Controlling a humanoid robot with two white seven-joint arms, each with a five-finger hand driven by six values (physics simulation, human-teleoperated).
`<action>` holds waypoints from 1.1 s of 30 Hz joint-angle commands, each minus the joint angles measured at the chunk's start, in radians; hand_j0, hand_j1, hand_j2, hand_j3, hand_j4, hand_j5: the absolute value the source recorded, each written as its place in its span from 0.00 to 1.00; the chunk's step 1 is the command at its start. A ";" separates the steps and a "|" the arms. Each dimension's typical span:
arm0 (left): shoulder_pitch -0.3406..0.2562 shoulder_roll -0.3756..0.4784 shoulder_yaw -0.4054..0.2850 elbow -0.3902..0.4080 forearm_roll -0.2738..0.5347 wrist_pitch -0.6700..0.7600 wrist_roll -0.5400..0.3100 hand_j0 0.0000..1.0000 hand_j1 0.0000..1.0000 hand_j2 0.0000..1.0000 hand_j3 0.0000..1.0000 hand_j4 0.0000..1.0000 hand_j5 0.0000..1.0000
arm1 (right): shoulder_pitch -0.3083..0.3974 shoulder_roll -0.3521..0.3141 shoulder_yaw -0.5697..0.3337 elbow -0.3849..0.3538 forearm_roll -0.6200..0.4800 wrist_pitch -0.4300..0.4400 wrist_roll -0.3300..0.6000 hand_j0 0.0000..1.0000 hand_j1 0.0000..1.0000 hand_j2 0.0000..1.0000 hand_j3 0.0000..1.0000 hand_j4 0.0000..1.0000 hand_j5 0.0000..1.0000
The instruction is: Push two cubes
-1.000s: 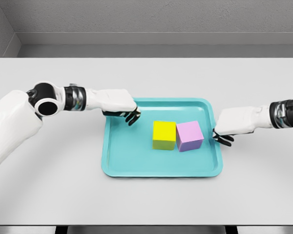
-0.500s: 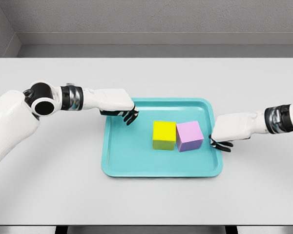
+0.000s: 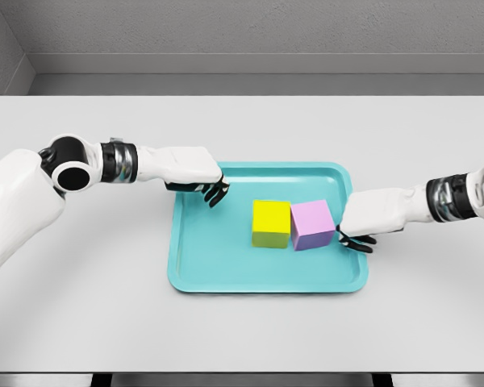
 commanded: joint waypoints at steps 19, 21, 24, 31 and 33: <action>-0.006 0.144 0.053 -0.003 0.135 0.003 0.000 0.24 0.24 0.24 0.24 0.24 0.24 | -0.011 -0.034 -0.100 0.111 -0.003 0.002 0.000 0.24 0.24 0.24 0.24 0.24 0.24; 0.005 0.316 0.159 -0.002 0.228 0.003 0.000 0.28 0.28 0.28 0.28 0.28 0.28 | -0.005 -0.054 -0.264 0.235 -0.010 0.002 0.000 1.00 1.00 1.00 1.00 1.00 1.00; 0.020 0.365 0.177 0.014 0.293 0.003 0.000 0.86 0.86 0.86 0.86 0.86 0.86 | -0.006 -0.094 -0.301 0.258 -0.185 0.002 0.000 1.00 1.00 1.00 1.00 1.00 1.00; 0.034 0.310 0.174 0.132 0.297 0.003 0.000 1.00 1.00 1.00 1.00 1.00 1.00 | 0.000 -0.088 -0.262 0.250 -0.184 0.002 0.000 1.00 1.00 1.00 1.00 1.00 1.00; 0.035 0.303 0.173 0.132 0.297 0.003 0.000 1.00 1.00 1.00 1.00 1.00 1.00 | 0.000 -0.088 -0.262 0.250 -0.184 0.002 0.000 1.00 1.00 1.00 1.00 1.00 1.00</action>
